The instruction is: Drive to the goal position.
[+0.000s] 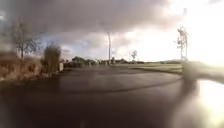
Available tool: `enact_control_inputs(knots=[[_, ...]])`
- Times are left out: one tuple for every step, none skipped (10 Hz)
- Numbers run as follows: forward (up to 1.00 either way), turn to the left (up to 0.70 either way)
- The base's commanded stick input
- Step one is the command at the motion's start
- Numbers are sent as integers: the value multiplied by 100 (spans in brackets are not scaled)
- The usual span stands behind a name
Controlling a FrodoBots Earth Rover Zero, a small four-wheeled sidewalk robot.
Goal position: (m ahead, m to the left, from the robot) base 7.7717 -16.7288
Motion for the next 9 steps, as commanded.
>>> enact_control_inputs(knots=[[70, 0], [70, 0], [70, 0], [70, 0], [70, 0], [70, 0], [70, 0], [70, 0], [70, 0]])
